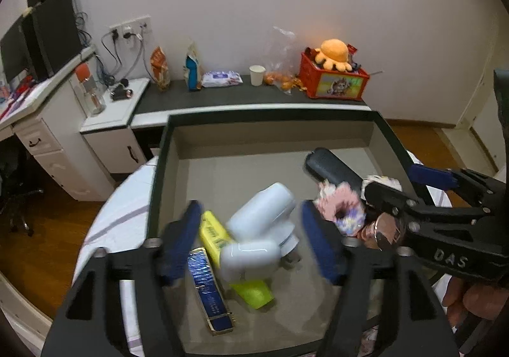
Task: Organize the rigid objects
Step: 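Carry the earbud case and cat figure into the pink box and release both, then withdraw both tools from the box back over the table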
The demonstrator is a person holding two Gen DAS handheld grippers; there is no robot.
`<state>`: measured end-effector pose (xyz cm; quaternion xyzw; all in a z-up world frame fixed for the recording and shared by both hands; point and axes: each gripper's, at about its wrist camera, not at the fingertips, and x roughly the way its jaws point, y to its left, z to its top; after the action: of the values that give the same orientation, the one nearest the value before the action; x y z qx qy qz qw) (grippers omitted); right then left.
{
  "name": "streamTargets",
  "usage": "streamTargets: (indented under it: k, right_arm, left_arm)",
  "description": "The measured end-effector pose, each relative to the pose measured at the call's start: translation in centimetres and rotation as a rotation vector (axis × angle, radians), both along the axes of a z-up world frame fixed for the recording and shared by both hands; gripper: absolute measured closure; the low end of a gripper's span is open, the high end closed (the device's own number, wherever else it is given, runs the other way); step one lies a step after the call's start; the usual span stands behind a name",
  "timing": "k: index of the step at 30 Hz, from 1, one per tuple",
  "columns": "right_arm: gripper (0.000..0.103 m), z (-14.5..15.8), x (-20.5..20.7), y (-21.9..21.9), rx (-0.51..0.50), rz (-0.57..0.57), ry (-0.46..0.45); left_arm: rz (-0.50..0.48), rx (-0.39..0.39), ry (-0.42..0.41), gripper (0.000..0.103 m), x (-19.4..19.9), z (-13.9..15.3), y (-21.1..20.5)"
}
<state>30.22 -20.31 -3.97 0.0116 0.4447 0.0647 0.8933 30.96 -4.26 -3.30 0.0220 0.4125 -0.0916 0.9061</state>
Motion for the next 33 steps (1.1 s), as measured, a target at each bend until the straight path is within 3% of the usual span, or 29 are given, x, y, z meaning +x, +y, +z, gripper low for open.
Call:
streamTargets:
  k: [3,6,13,20,28,30,33]
  right_arm:
    - [0.023,0.4,-0.2,0.3,-0.013,0.003,-0.004]
    - [0.023,0.9,-0.7,0.3,-0.013,-0.003,-0.016]
    - [0.022,2.8,-3.0,0.4,-0.004,-0.015,-0.059]
    - [0.022,5.3,-7.8,0.3,-0.002,-0.023,-0.11]
    - [0.013,6.8,-12.7,-0.4,-0.001,-0.038,-0.152]
    - [0.0,7.1,-13.8,-0.6,0.002,-0.043,-0.162]
    - [0.0,7.3,-15.1,-0.8,0.011,-0.042,-0.174]
  left_arm:
    - [0.015,0.002,-0.014,0.011,-0.3,0.6,0.4]
    - [0.024,0.003,-0.011,0.006,-0.7,1.0,0.7]
    - [0.054,0.003,-0.042,0.004,-3.1,2.9,1.6]
    - [0.079,-0.026,-0.097,0.0,-7.1,5.5,2.9]
    - [0.086,-0.036,-0.117,0.0,-11.8,6.4,3.9]
    - [0.09,-0.031,-0.119,0.0,-12.8,6.4,4.1]
    - [0.095,-0.029,-0.121,0.0,-13.8,6.4,4.3]
